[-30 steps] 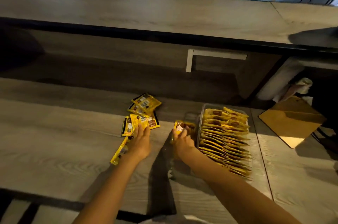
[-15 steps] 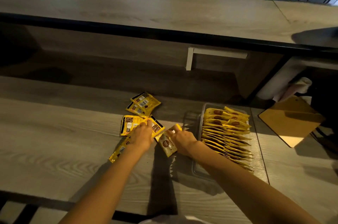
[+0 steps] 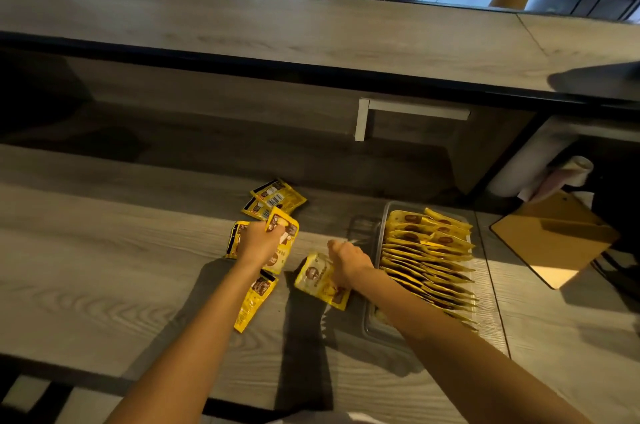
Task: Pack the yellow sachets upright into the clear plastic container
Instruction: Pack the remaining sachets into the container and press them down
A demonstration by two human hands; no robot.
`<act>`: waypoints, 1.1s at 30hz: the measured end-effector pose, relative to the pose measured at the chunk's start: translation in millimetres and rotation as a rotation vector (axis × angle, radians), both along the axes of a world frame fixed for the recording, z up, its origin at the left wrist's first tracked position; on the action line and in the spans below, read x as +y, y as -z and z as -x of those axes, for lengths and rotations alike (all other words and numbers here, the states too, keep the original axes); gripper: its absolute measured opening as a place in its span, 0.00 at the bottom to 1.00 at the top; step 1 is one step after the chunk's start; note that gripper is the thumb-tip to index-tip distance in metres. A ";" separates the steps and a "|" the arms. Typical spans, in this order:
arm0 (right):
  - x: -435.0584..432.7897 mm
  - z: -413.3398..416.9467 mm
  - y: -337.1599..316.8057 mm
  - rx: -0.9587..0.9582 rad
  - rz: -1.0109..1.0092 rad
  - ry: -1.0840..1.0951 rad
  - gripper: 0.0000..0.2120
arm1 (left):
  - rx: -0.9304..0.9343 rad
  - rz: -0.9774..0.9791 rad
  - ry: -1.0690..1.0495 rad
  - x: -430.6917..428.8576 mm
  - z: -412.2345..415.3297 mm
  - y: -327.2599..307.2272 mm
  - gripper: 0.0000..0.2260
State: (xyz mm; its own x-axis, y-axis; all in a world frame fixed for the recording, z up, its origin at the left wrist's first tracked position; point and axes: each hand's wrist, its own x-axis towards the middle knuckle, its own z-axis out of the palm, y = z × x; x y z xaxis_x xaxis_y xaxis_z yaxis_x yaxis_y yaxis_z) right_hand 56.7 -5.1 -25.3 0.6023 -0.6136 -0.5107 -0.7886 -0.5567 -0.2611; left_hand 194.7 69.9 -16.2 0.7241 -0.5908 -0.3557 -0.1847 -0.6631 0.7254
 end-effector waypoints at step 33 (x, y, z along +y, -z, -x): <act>-111.9 166.6 -69.7 -1.018 0.012 0.945 0.12 | -0.370 0.193 0.828 -142.7 124.8 -96.9 0.11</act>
State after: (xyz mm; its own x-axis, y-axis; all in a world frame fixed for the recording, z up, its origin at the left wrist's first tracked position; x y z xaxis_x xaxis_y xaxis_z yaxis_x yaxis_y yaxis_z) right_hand -109.9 -116.9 44.4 0.0605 -0.9937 -0.0944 -0.3307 0.0693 -0.9412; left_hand 69.9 -72.8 80.8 0.0920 -0.9954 -0.0277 -0.7874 -0.0898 0.6098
